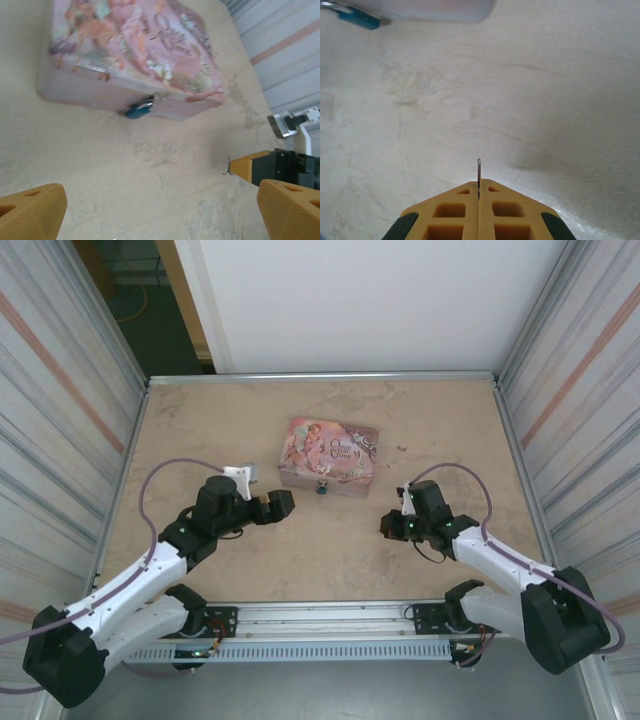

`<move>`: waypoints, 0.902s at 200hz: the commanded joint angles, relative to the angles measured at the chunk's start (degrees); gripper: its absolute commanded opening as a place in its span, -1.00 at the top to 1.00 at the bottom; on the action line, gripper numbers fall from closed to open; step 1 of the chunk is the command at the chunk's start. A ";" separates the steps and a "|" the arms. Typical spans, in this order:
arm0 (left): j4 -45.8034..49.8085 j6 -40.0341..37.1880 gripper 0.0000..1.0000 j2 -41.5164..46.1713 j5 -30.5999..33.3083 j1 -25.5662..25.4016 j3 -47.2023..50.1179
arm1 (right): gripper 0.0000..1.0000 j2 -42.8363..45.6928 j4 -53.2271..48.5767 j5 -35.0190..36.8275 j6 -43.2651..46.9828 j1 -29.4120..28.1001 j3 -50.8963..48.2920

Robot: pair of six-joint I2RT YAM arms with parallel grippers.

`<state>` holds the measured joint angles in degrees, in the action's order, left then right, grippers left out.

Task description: Unlock the padlock with the key

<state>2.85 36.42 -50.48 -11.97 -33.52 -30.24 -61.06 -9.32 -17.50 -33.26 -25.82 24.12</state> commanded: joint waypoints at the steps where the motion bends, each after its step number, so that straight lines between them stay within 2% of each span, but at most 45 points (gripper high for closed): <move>1: 0.21 -6.01 -0.95 1.76 -4.97 -0.40 -3.99 | 0.96 3.46 -0.63 -2.82 6.75 -0.57 3.52; 28: -0.24 -9.52 -0.85 1.81 -12.47 -0.41 -7.52 | 0.97 7.50 1.19 -6.61 12.13 -1.07 6.30; 67: -4.77 -10.56 -0.49 -0.63 -25.44 -0.41 -11.75 | 0.97 10.73 4.01 -11.88 19.45 -2.54 10.65; 90: -7.58 -10.28 -0.34 -2.84 -30.73 -0.41 -14.11 | 0.97 10.78 4.75 -15.63 22.26 -3.22 13.66; 126: -10.14 -10.32 -0.19 -5.86 -35.57 -0.49 -17.12 | 0.98 9.19 6.10 -20.93 23.15 -5.62 17.71; 180: -10.80 -10.73 -0.21 -9.36 -36.28 -1.67 -18.61 | 0.98 6.66 6.60 -21.44 23.85 -10.91 21.77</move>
<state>-6.17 26.87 -58.81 -45.78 -34.57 -46.89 -53.47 -3.88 -36.99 -11.22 -35.14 43.09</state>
